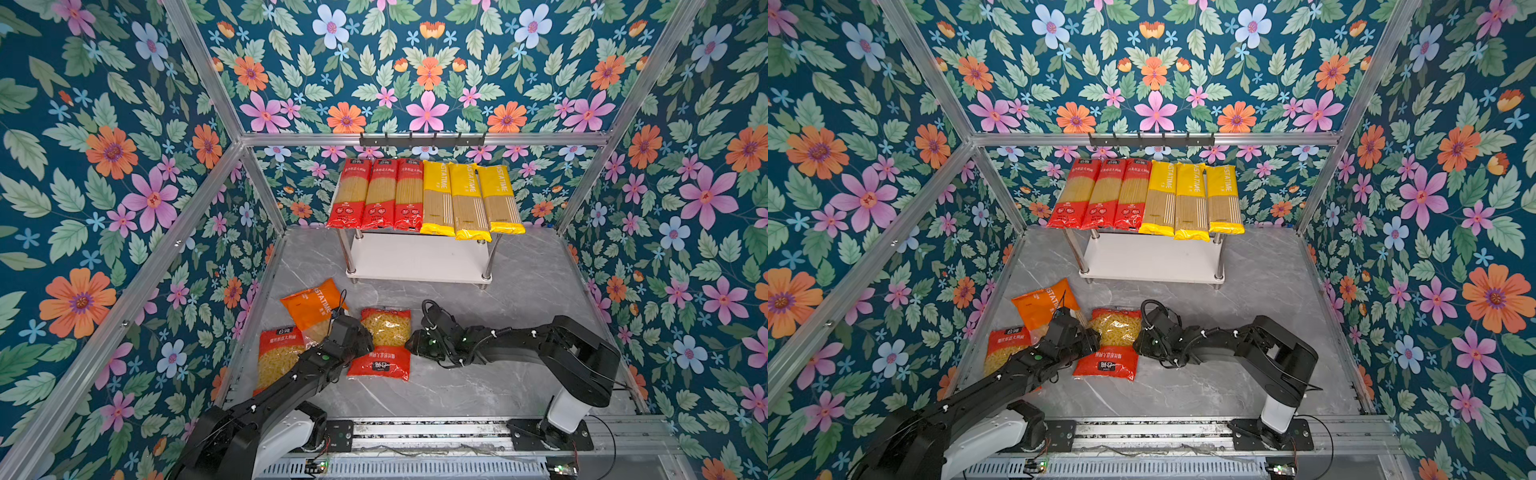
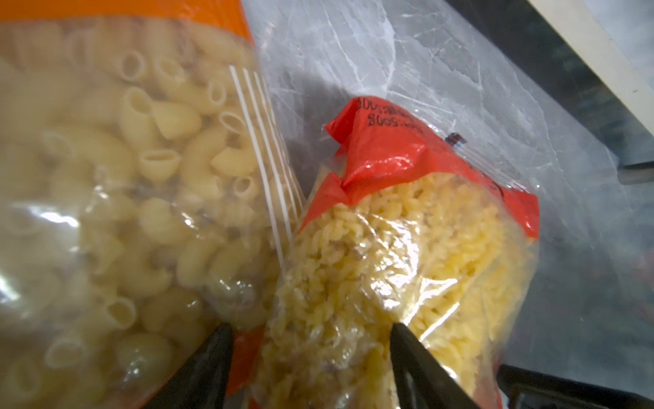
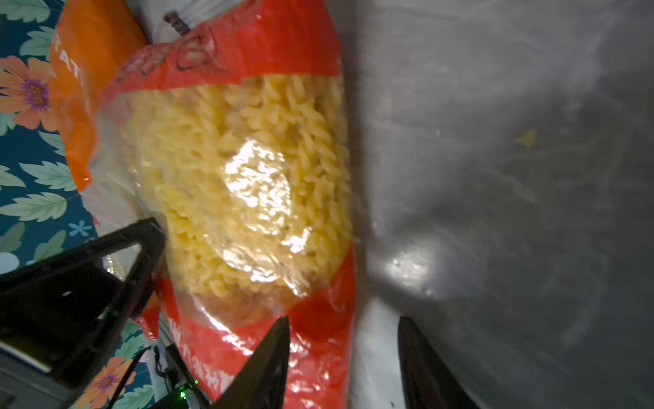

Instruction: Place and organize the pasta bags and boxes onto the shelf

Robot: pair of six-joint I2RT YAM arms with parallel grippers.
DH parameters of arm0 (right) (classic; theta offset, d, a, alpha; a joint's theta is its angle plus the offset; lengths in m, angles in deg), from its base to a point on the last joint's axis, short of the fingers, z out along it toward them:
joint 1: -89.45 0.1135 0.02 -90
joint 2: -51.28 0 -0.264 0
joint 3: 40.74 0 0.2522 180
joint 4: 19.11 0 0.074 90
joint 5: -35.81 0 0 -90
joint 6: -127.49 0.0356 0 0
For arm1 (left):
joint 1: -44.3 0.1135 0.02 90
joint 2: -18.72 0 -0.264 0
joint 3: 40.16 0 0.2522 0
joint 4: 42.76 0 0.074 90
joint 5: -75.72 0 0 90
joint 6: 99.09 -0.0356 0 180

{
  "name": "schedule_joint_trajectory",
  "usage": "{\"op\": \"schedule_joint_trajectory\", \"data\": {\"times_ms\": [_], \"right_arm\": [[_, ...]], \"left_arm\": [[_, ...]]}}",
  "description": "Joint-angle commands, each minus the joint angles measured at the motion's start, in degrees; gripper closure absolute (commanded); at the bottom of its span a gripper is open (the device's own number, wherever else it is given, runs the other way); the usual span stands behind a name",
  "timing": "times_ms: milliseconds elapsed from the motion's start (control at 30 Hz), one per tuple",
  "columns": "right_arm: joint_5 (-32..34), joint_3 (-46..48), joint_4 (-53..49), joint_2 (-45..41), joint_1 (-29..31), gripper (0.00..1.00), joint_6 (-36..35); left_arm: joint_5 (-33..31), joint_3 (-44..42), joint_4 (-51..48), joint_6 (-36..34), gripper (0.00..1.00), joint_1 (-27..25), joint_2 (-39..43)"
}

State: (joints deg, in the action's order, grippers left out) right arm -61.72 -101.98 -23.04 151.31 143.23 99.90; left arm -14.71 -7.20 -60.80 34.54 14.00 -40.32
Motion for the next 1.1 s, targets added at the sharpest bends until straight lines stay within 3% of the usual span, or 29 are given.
{"op": "schedule_joint_trajectory", "data": {"times_ms": [0, 233, 467, 600, 667, 833, 1000, 1067], "right_arm": [[-2.75, -0.42, 4.13, 1.37, 0.0, 0.56, 1.54], [-4.98, 7.71, 6.83, -3.68, -4.96, 0.81, 3.09], [-1.97, 19.52, -10.58, -23.72, -14.6, 0.85, -4.19], [-1.78, 22.17, -21.25, -35.08, -20.27, 0.76, -8.77], [-0.88, 21.36, -28.07, -40.5, -21.88, 0.65, -11.7], [-0.13, 20.41, -38.89, -49.0, -23.73, 0.48, -14.86], [-8.04, 24.87, -36.44, -49.93, -24.1, 0.45, -9.95], [-8.37, 26.36, -34.34, -50.11, -21.95, 0.45, -6.82]], "left_arm": [[4.26, -0.65, 2.88, 2.06, 0.31, -1.49, -0.93], [2.72, 1.35, 10.92, 7.48, 0.33, -11.24, -6.32], [2.78, 10.07, 21.79, 9.57, 0.33, -23.91, -21.99], [5.33, 14.93, 24.13, 7.82, 0.33, -25.52, -25.99], [4.45, 15.72, 22.18, 6.39, 0.32, -24.9, -24.51], [4.52, 14.38, 12.35, 3.69, 0.32, -20.51, -17.25], [3.44, 12.01, 5.33, 2.92, 0.31, -20.08, -10.17], [2.09, 11.74, 3.16, 3.03, 0.31, -20.16, -7.84]]}}
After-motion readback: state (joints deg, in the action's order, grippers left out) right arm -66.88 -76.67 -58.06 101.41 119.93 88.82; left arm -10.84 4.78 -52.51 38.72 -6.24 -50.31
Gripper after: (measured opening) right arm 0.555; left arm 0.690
